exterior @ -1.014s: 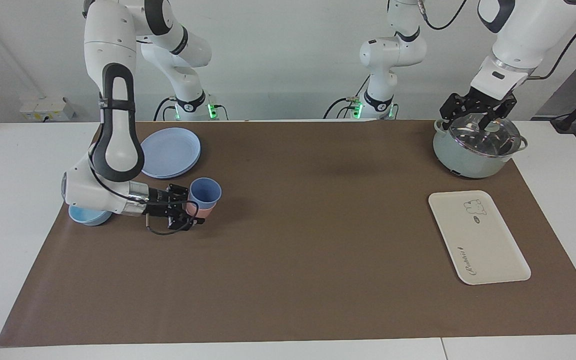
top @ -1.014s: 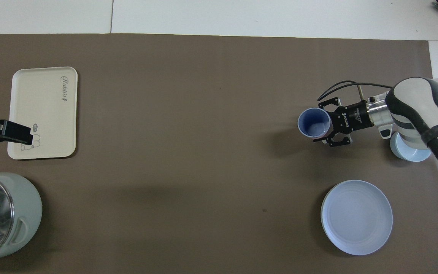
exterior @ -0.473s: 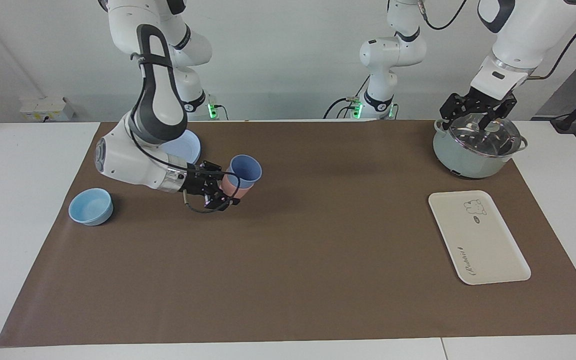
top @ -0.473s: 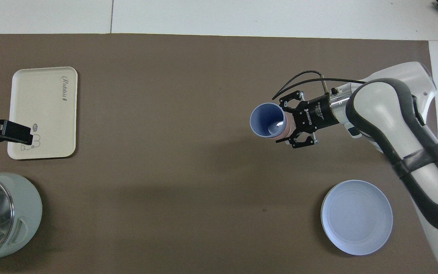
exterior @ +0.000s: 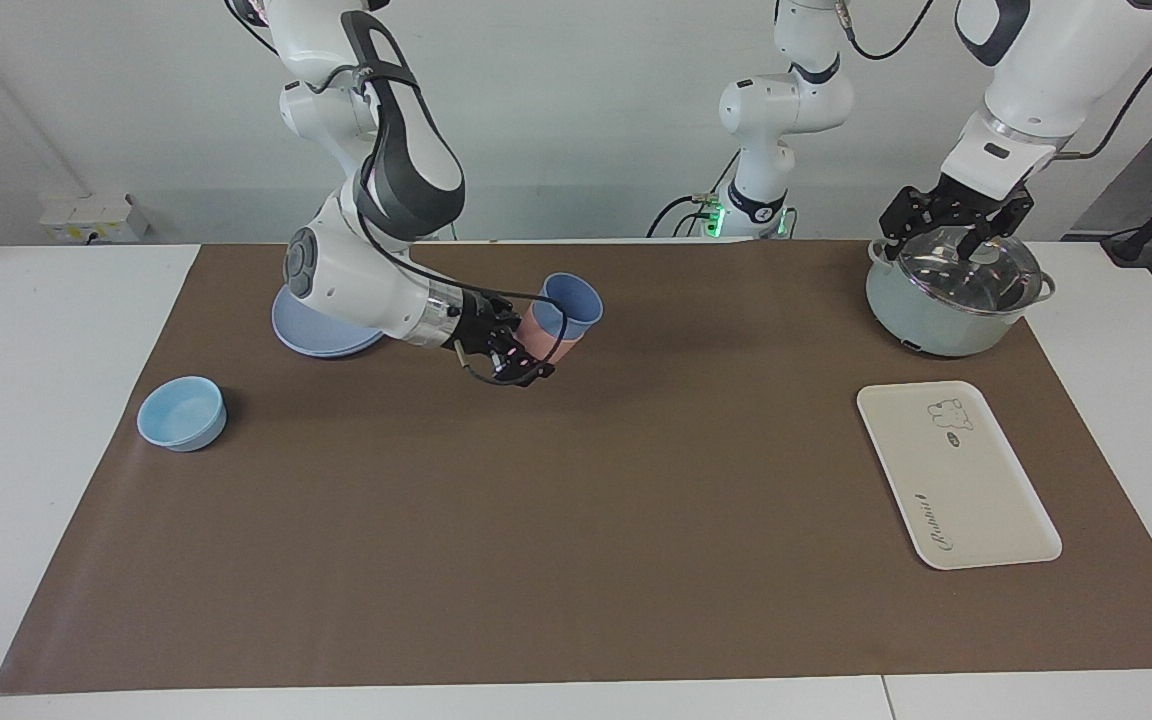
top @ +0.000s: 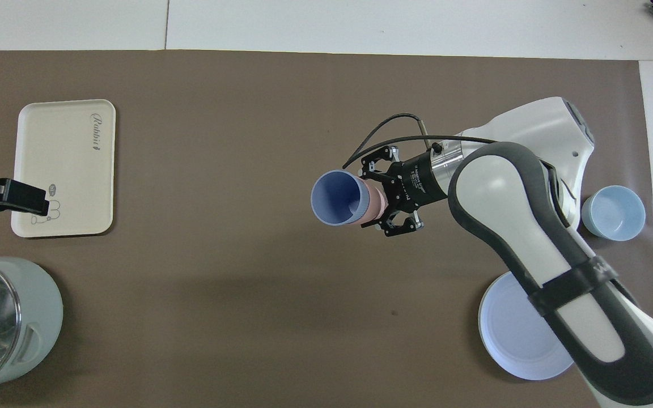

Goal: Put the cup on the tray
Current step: 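Pull the blue cup out with the left gripper while the right gripper holds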

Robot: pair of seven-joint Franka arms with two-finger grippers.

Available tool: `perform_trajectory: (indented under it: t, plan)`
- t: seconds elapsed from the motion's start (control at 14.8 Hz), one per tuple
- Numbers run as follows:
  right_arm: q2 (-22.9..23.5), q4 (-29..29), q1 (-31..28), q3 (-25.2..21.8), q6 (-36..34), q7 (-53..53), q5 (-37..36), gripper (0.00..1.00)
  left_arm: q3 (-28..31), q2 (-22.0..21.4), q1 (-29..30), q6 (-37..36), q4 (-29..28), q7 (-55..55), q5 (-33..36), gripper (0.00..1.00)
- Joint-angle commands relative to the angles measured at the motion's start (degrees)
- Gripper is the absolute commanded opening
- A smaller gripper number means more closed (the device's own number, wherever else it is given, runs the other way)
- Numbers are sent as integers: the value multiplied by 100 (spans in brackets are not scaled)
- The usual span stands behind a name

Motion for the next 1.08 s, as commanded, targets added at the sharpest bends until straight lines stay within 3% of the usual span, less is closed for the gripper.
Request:
perform_trajectory:
  t: [0.0, 0.2, 0.41, 0.74, 1.01]
  plan:
    - [-69, -18, 182, 30, 354, 278, 125, 0, -14, -127, 57, 124, -144, -20, -50, 100]
    - [-77, 8, 437, 56, 934, 868, 125, 0, -49, -127, -39, 316, -162, -569, -286, 100]
    - [-77, 17, 465, 74, 1023, 886, 125, 0, -85, -136, -678, 973, -310, -2607, -787, 100]
    - [-112, 17, 465, 74, 1006, 895, 116, 0, -93, -513, -1584, 3310, -1715, -3938, -2368, 100]
    - [-112, 17, 465, 74, 1023, 895, 116, 0, -93, -443, -2139, 4025, -1990, -4325, -2932, 100]
